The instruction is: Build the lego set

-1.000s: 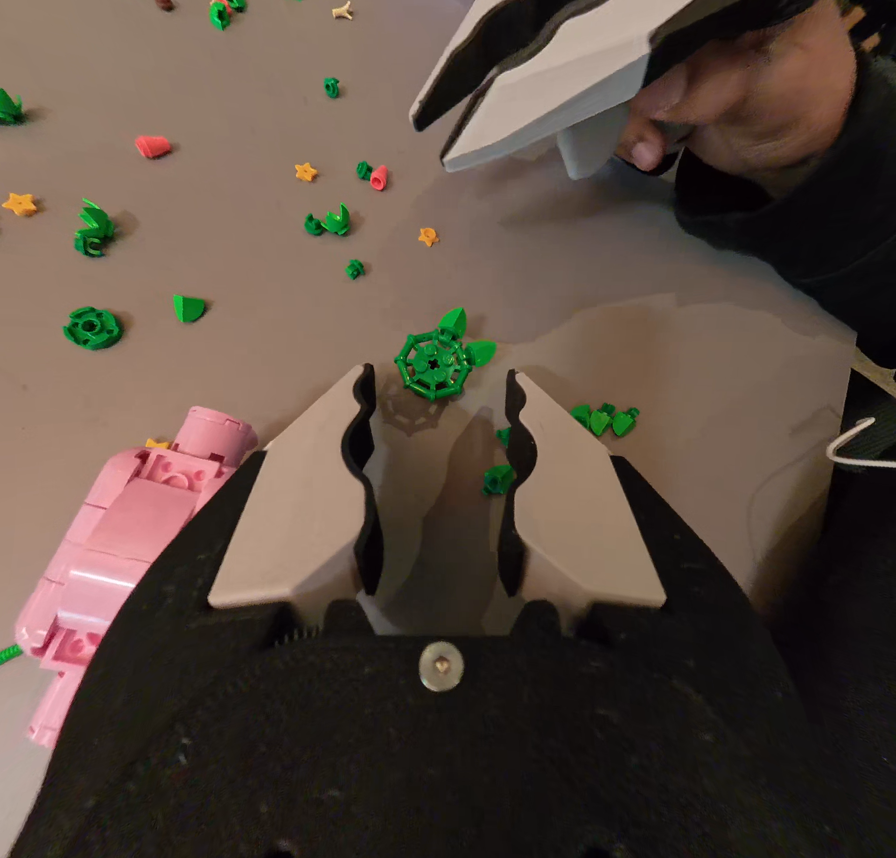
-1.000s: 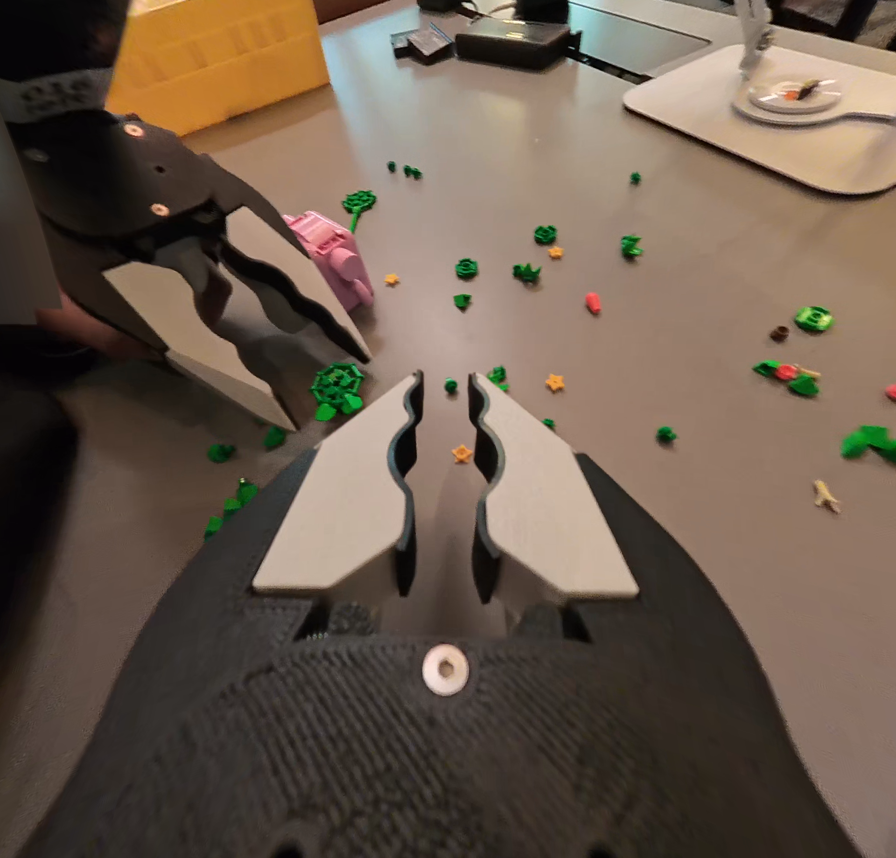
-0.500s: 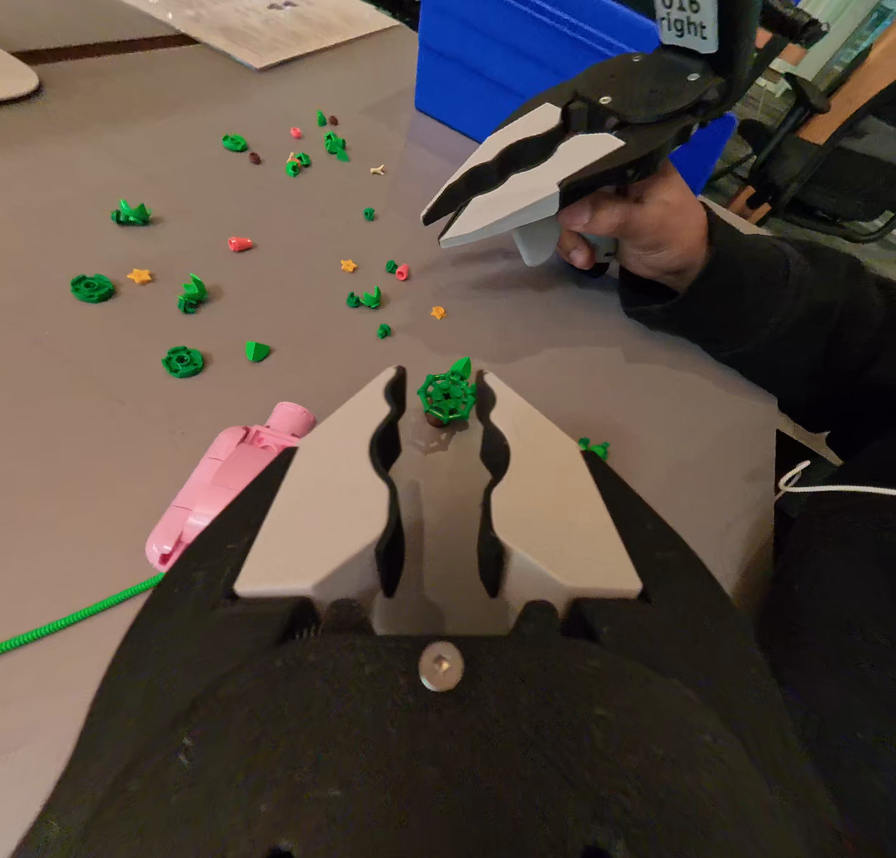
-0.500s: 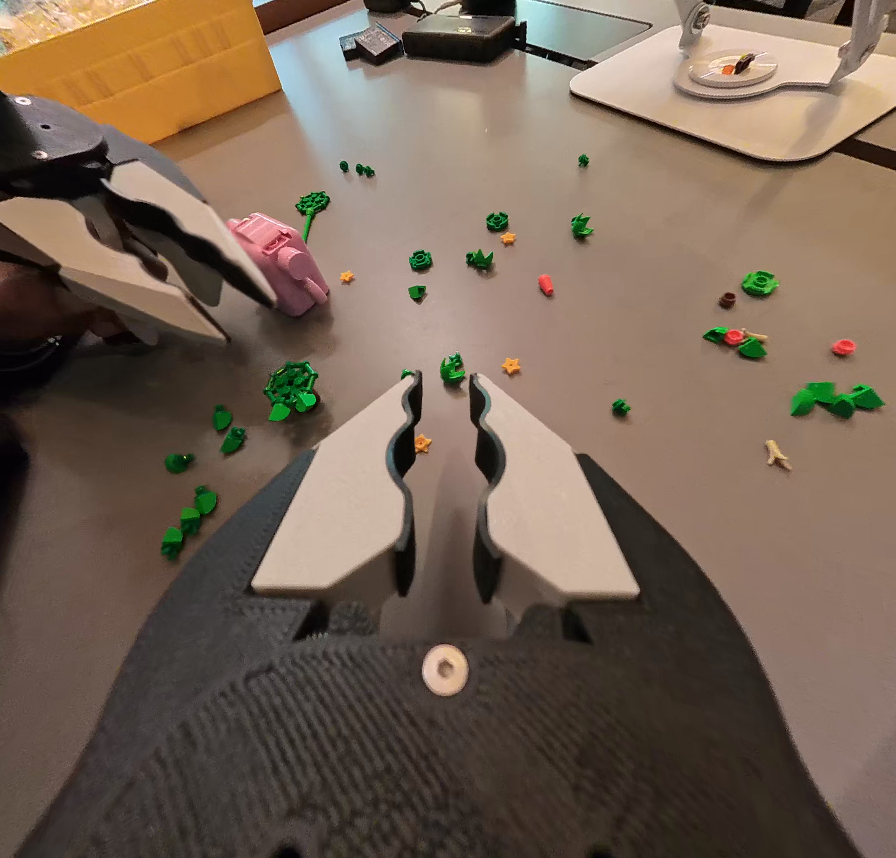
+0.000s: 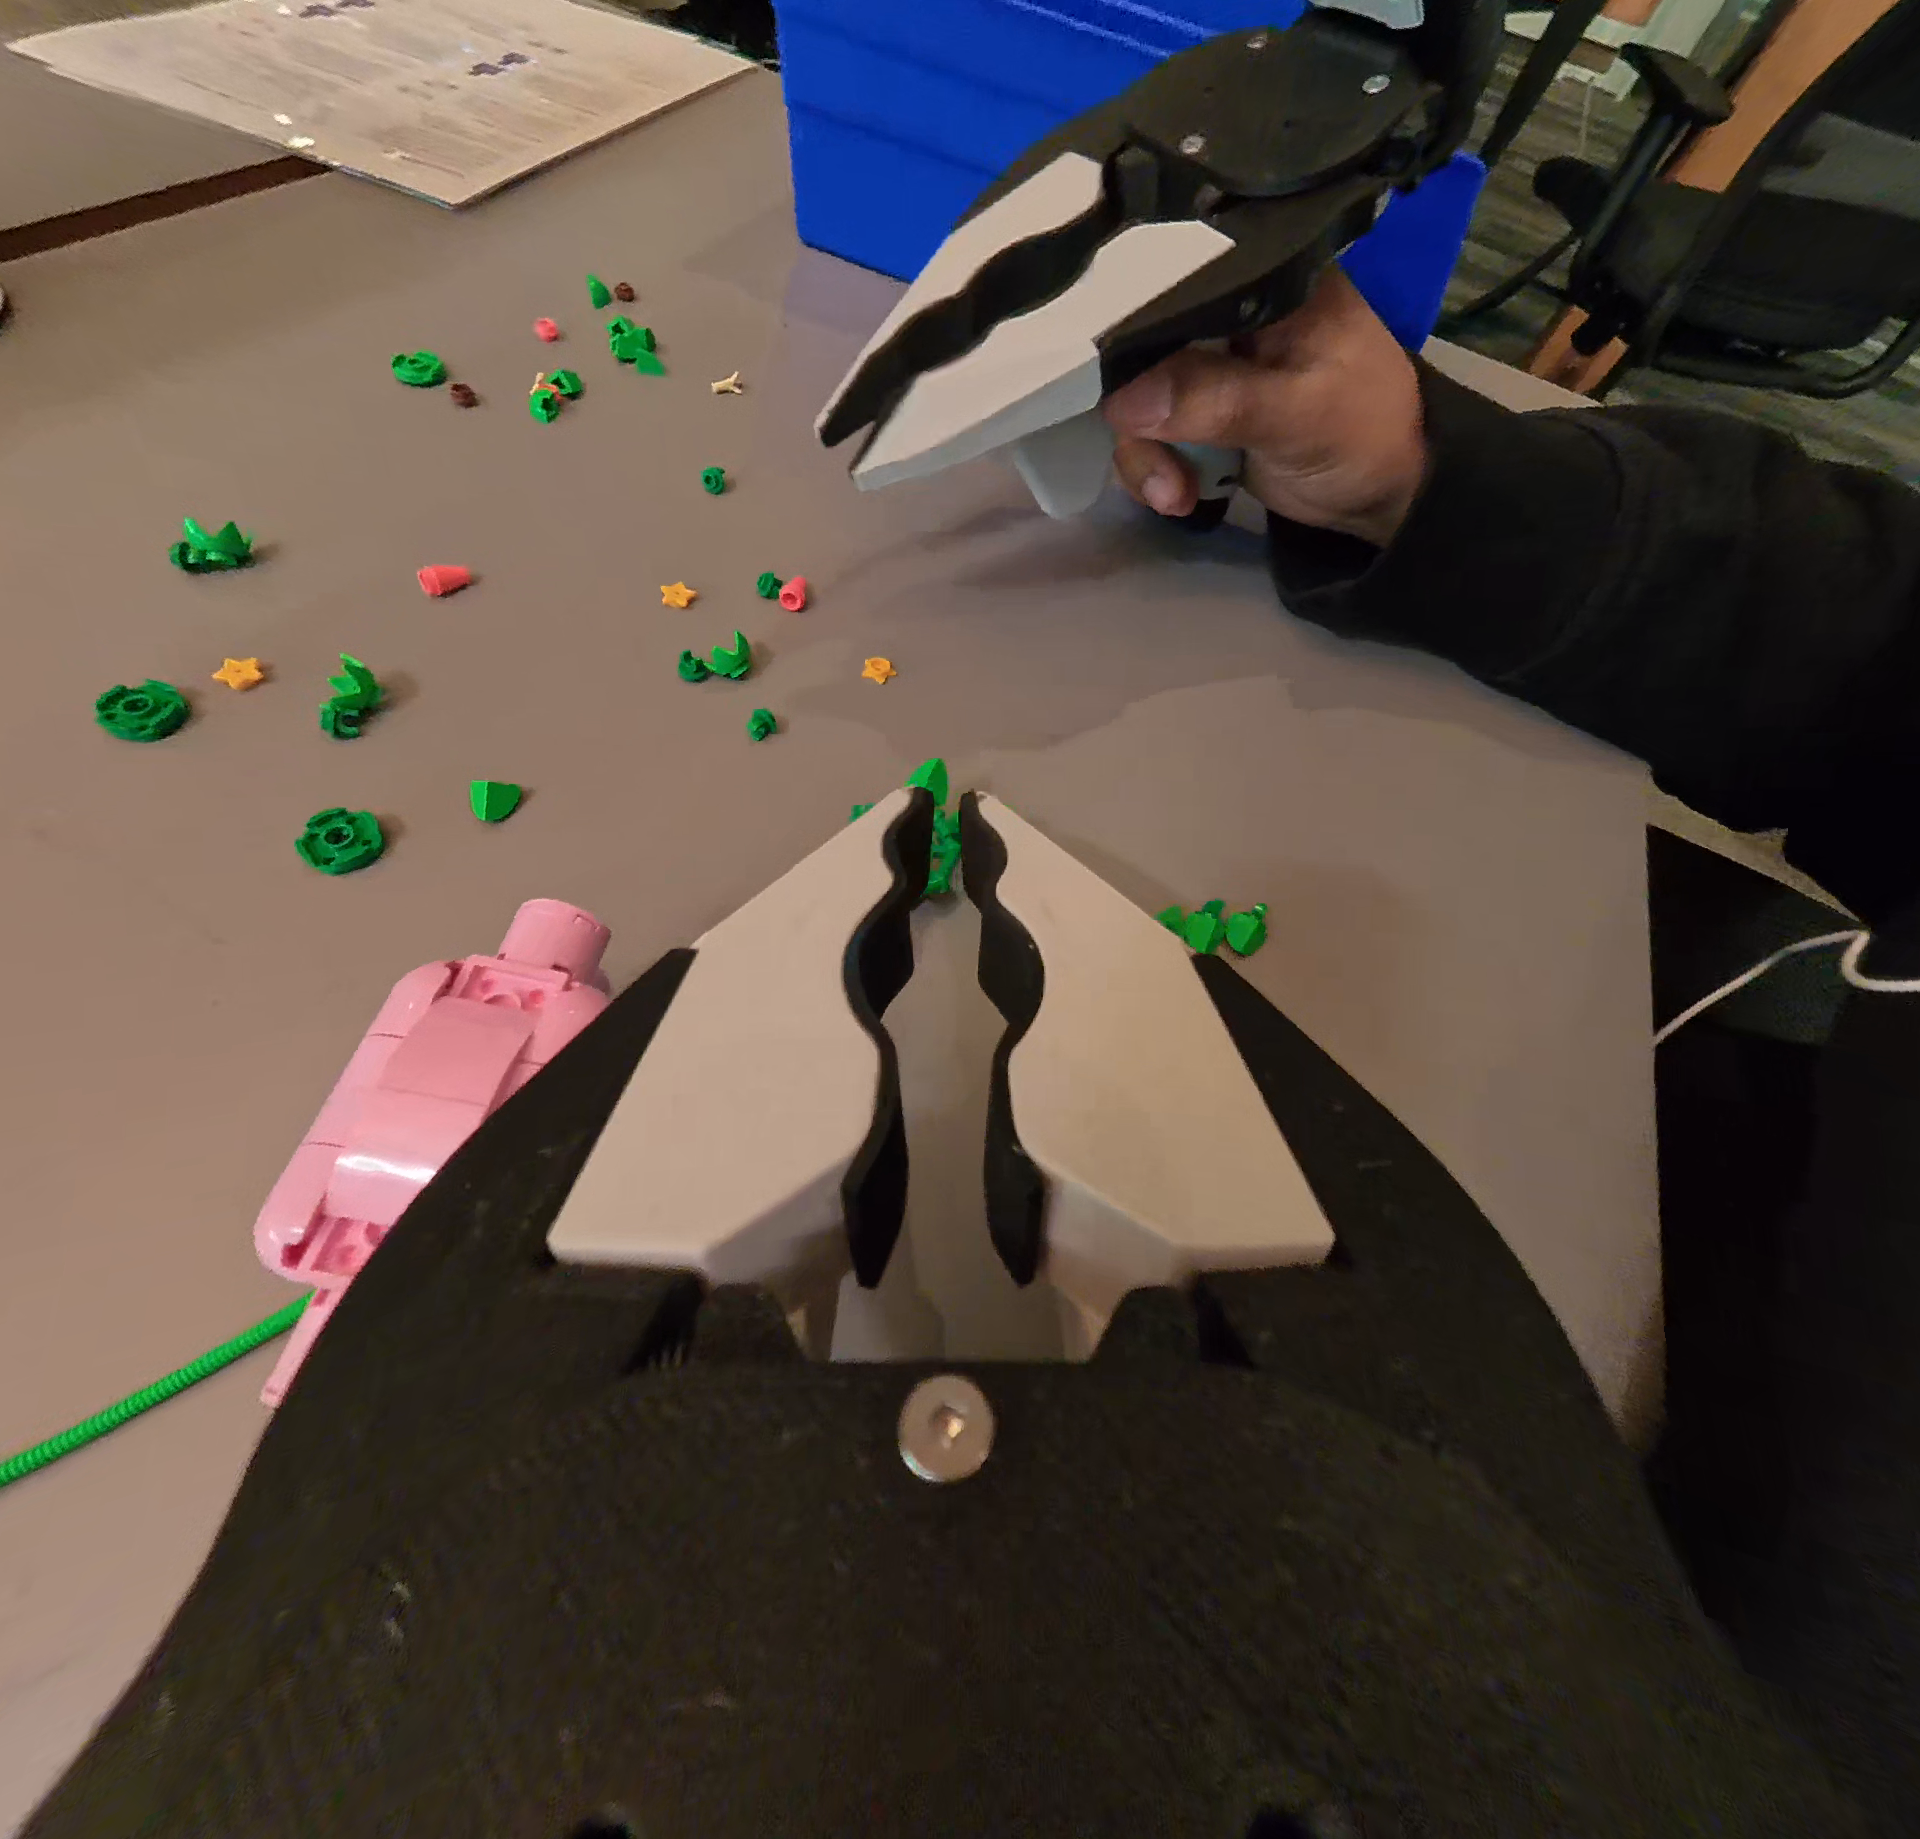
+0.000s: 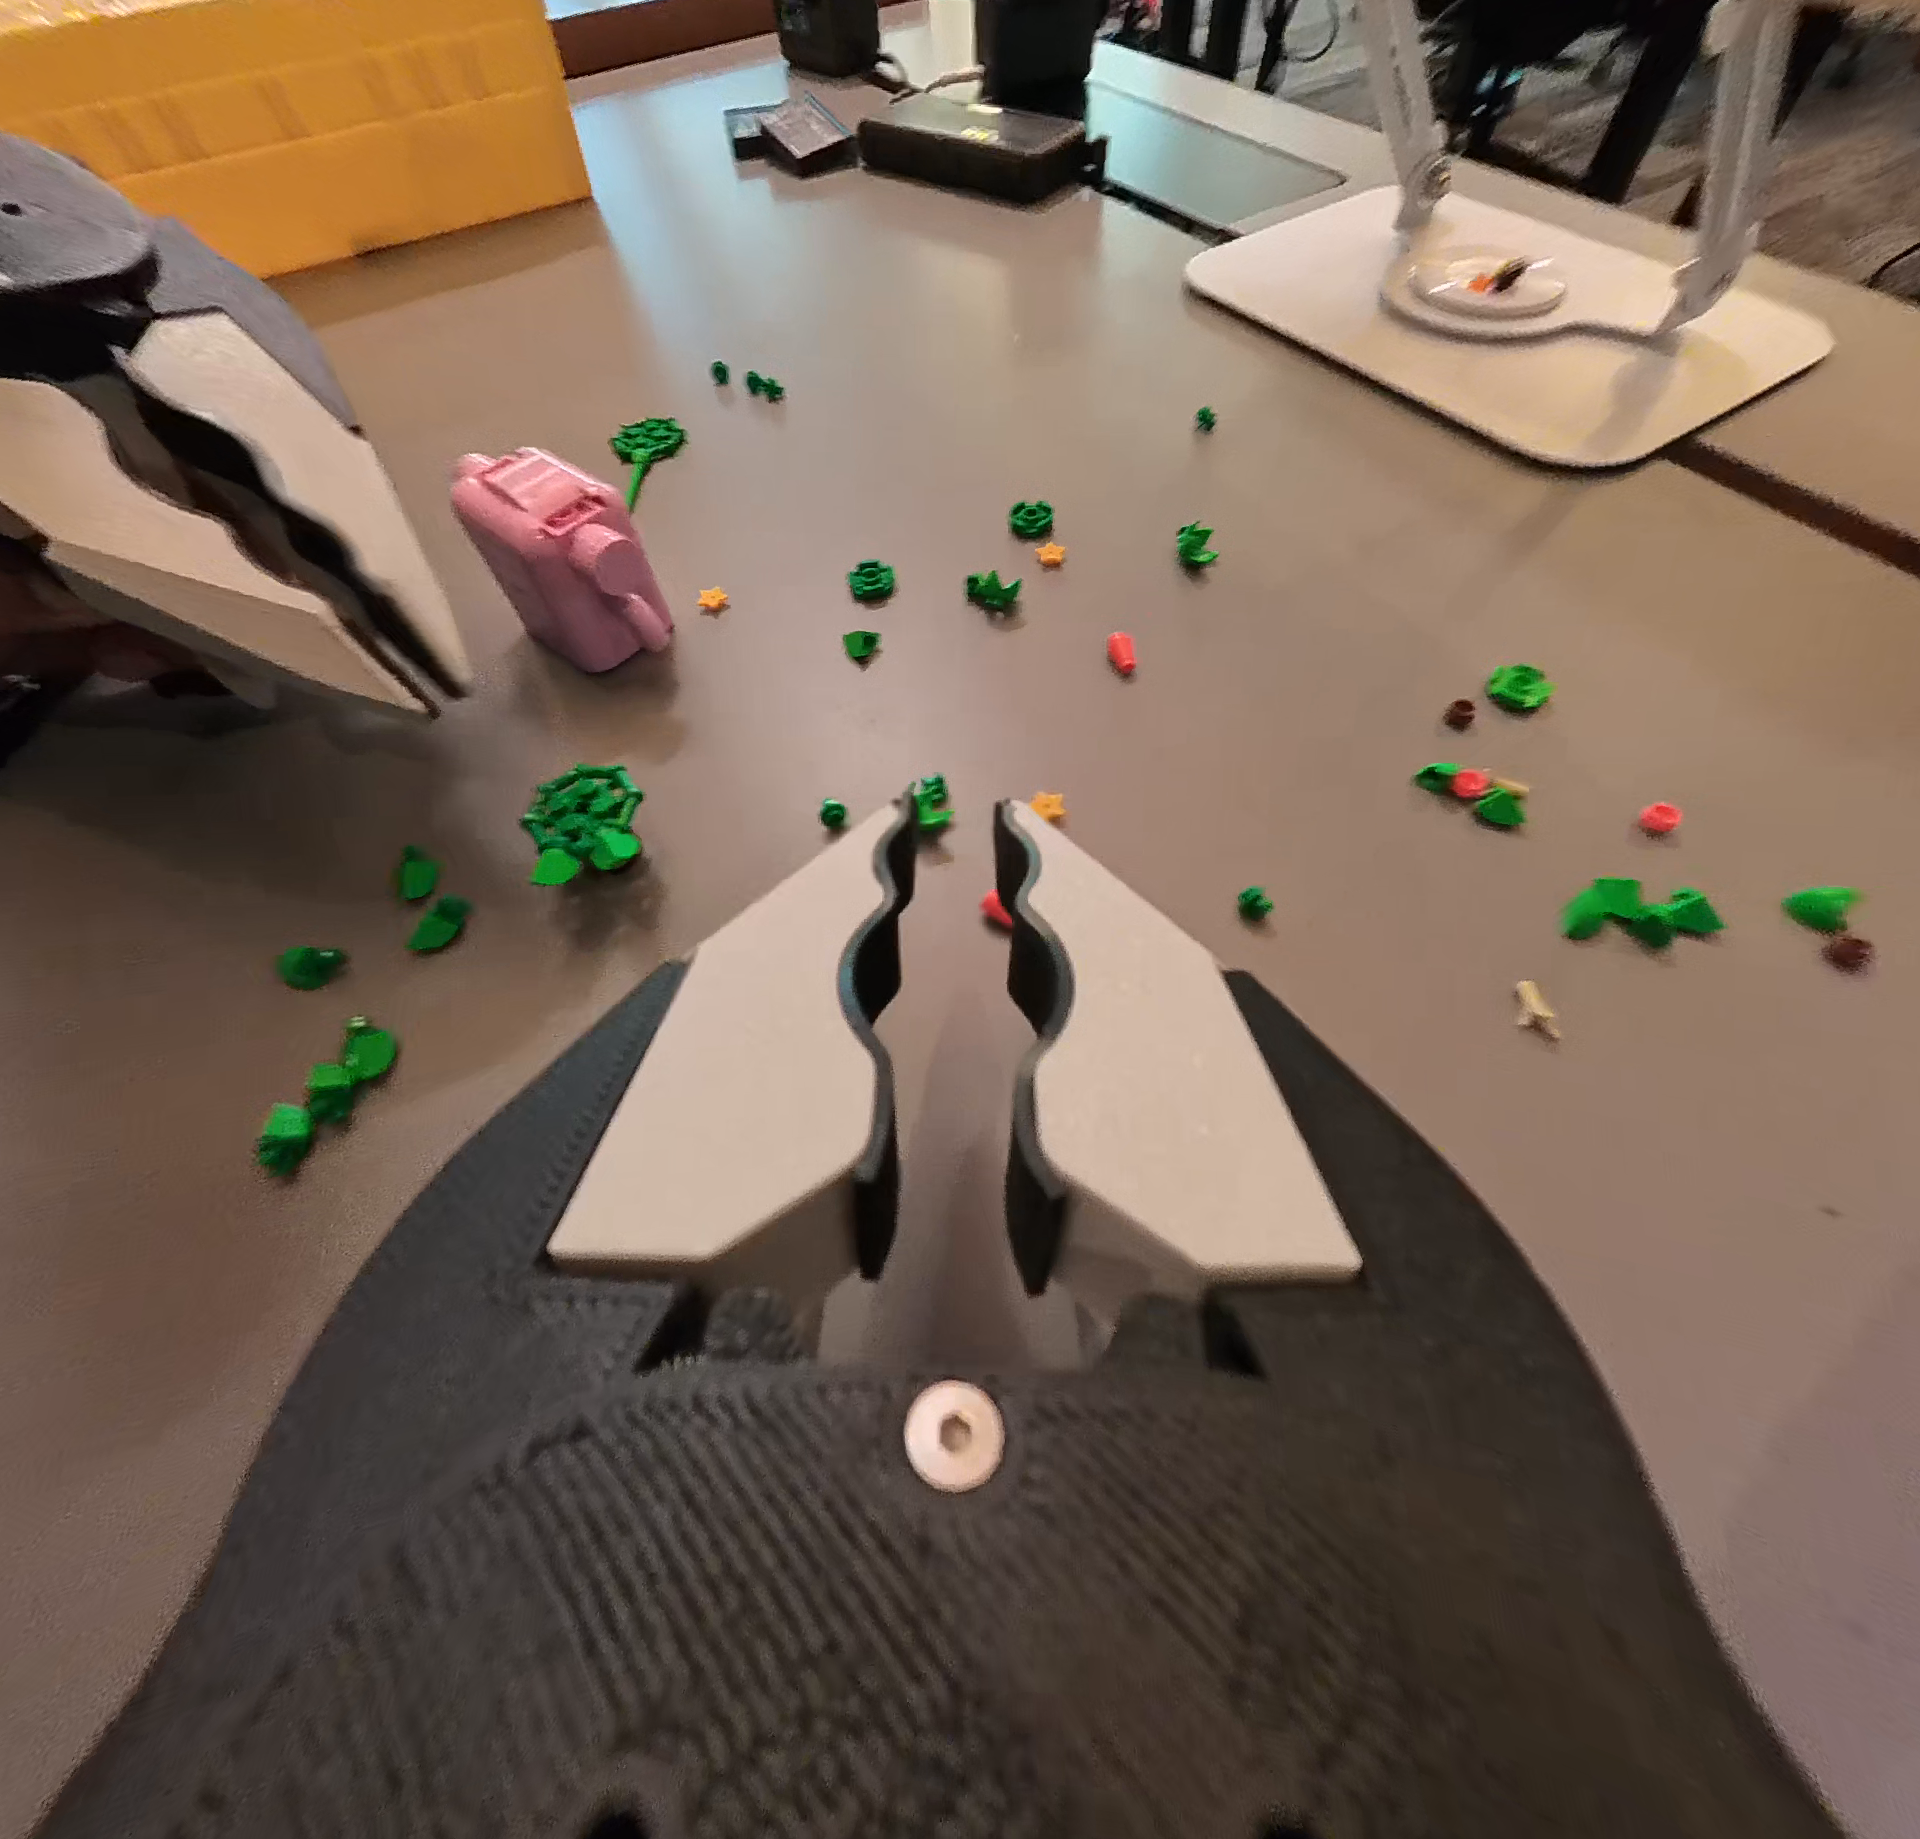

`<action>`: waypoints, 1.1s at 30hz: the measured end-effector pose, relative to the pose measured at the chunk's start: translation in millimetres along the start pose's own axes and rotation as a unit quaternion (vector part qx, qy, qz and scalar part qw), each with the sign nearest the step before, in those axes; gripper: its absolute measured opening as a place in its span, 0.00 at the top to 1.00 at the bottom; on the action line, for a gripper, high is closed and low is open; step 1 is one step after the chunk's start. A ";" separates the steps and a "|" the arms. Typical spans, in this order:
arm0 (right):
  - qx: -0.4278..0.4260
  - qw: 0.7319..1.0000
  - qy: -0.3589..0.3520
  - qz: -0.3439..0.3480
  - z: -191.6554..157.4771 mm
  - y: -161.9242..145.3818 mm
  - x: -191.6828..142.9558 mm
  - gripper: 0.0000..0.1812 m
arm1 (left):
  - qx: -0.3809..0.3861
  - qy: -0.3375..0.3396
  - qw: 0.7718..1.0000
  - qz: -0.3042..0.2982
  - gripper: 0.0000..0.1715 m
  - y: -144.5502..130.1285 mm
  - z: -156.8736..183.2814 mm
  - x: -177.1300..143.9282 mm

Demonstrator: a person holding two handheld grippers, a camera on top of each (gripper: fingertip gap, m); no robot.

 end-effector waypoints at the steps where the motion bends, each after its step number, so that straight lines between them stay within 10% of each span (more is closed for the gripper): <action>1: -0.010 1.000 -0.025 0.008 3.6 1.0 -3.4 0.95 | 0.007 -0.013 1.000 0.001 1.00 0.2 3.2 0.1; 5: -0.022 0.994 -0.105 0.032 14.6 4.4 -19.7 0.96 | 0.054 -0.135 0.989 -0.012 1.00 -0.1 32.1 3.8; 11: -0.036 0.982 -0.178 0.045 7.8 7.3 -38.0 0.96 | 0.142 -0.049 0.983 -0.107 0.96 -17.6 40.7 22.6; 18: 0.020 0.977 -0.156 0.145 -10.6 7.2 -62.1 0.95 | 0.194 0.001 0.969 -0.153 0.96 -27.5 49.5 33.5; 33: 0.081 0.986 -0.093 0.116 -3.5 -4.0 -48.9 0.92 | 0.159 -0.058 0.968 -0.186 0.95 -26.3 52.7 44.6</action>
Point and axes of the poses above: each gripper's, where its closed fingertips meet, x out along the fingers, y out of its top, z = x × y across the jaws, the point moved 6 cm from there along -x, back along the fingers, and after that the axes turned 12 degrees about -z, right-handed, at the moved point
